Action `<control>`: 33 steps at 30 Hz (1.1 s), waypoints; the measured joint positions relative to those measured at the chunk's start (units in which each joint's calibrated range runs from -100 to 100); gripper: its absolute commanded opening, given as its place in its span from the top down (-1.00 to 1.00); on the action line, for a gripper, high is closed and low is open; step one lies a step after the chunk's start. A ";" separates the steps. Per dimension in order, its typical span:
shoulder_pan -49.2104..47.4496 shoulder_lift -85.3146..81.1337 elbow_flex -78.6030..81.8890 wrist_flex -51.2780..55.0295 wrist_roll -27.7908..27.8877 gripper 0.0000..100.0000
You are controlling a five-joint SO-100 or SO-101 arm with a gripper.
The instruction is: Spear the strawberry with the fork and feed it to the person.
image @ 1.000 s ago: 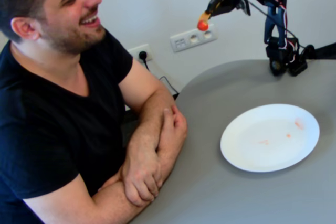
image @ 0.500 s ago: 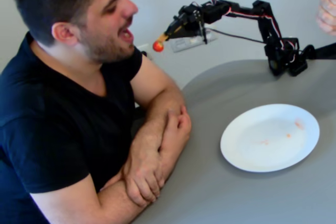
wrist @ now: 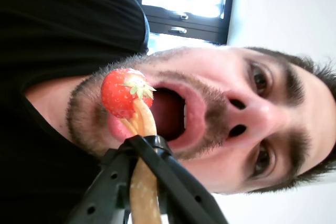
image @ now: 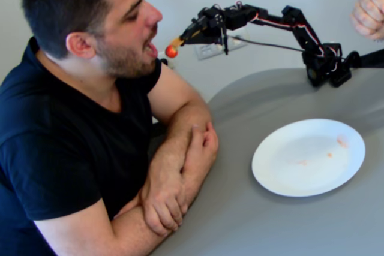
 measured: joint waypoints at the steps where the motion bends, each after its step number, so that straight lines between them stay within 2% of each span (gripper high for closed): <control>1: 0.25 2.44 -3.08 0.00 0.00 0.98; 11: 0.17 7.08 -9.24 -6.09 4.38 0.98; 18: 0.17 7.50 -9.33 -10.64 4.64 0.98; 23: 0.50 14.16 -10.42 -15.62 5.79 0.98; 33: 1.93 15.59 -11.32 -15.62 5.74 0.98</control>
